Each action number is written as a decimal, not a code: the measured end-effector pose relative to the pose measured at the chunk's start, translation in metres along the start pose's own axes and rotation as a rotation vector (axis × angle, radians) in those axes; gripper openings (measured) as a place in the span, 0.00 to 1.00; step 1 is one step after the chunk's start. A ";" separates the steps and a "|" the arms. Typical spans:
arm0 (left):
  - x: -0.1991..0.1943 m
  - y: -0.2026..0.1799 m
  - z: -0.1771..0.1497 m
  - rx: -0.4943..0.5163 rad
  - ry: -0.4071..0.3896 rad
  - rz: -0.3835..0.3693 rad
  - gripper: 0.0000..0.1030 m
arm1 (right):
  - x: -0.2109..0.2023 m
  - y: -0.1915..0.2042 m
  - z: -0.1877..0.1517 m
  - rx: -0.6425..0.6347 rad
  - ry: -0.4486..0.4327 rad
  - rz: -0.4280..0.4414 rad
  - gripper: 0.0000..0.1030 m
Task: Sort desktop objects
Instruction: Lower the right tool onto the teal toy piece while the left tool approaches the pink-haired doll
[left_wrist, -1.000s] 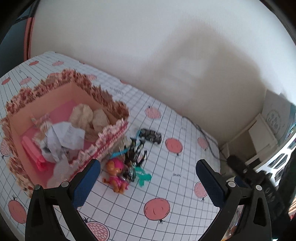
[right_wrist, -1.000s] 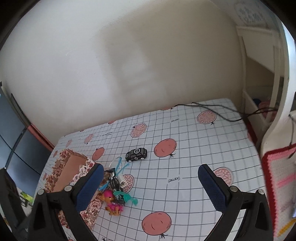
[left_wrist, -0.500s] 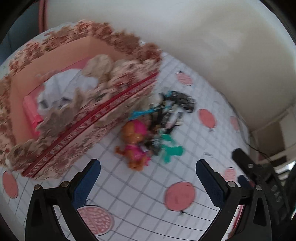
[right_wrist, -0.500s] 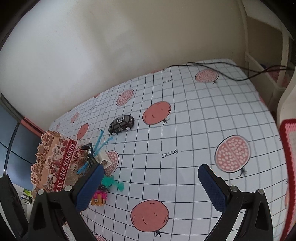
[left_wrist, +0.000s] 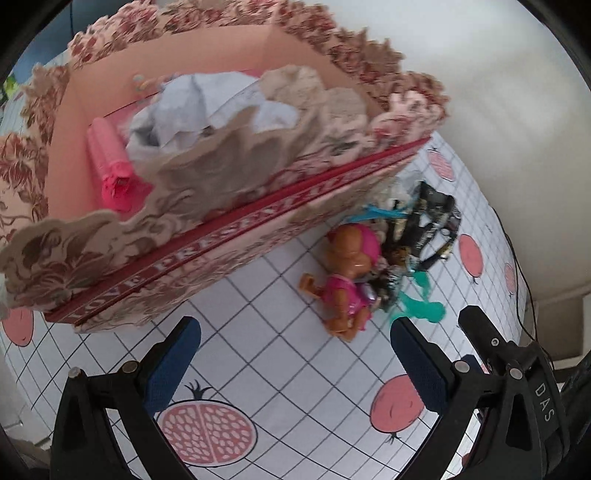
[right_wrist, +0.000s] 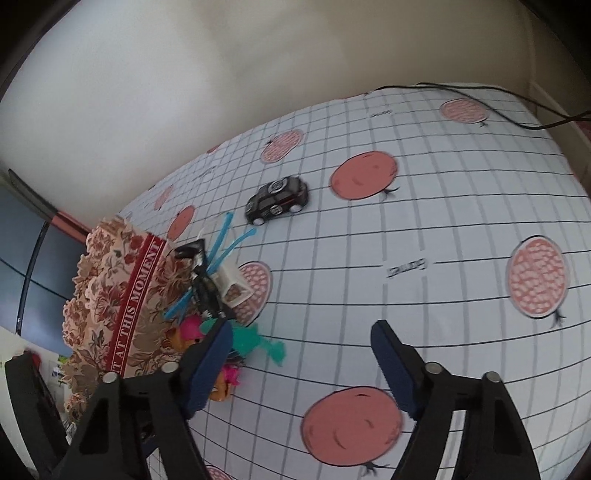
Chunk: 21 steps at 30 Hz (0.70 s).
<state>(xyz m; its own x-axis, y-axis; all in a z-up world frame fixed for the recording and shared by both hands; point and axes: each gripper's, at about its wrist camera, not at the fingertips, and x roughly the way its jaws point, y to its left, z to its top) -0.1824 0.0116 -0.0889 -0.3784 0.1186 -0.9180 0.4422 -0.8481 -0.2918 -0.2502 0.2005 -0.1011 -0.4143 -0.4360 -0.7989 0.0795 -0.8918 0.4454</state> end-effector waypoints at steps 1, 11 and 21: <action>0.000 0.002 0.000 -0.005 0.000 0.005 0.99 | 0.003 0.001 -0.001 0.004 0.008 0.015 0.67; -0.001 0.016 0.001 -0.044 0.003 0.006 0.99 | 0.018 0.007 -0.004 0.033 0.027 0.082 0.42; -0.001 0.021 -0.002 -0.038 0.023 -0.003 0.99 | 0.018 0.014 -0.004 0.020 0.015 0.124 0.19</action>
<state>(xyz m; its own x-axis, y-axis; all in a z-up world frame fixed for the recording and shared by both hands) -0.1710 -0.0055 -0.0947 -0.3612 0.1333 -0.9229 0.4714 -0.8278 -0.3041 -0.2531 0.1801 -0.1106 -0.3887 -0.5448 -0.7430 0.1116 -0.8283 0.5490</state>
